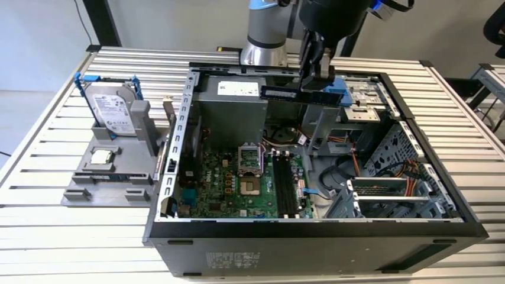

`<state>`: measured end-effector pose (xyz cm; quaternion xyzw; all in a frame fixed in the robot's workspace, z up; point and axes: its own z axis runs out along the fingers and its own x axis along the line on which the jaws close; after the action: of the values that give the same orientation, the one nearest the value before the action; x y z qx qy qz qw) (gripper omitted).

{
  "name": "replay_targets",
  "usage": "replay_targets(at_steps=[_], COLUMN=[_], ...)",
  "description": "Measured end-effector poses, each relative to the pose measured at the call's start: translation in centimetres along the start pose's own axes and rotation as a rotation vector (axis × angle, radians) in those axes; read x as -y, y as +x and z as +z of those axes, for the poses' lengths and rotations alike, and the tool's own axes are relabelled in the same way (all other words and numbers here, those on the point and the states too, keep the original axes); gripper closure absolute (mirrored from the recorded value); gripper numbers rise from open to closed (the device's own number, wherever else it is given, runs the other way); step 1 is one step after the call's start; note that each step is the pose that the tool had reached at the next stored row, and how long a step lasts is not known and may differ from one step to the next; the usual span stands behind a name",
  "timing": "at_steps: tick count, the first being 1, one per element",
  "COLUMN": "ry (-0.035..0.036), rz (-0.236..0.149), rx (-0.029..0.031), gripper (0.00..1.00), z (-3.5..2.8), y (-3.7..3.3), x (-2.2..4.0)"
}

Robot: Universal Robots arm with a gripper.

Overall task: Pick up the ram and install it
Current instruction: 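Insert the ram into the slot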

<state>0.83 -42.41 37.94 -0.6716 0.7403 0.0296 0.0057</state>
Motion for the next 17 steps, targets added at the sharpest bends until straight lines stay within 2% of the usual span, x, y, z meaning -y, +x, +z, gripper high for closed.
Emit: replay_targets(at_steps=[9, 17], ry=[0.0047, 0.0080], rz=[0.099, 0.166], rx=[0.0035, 0.0059], gripper=[1.00, 1.00], z=[-0.01, -0.03], y=[0.17, 0.57], x=[0.02, 0.06])
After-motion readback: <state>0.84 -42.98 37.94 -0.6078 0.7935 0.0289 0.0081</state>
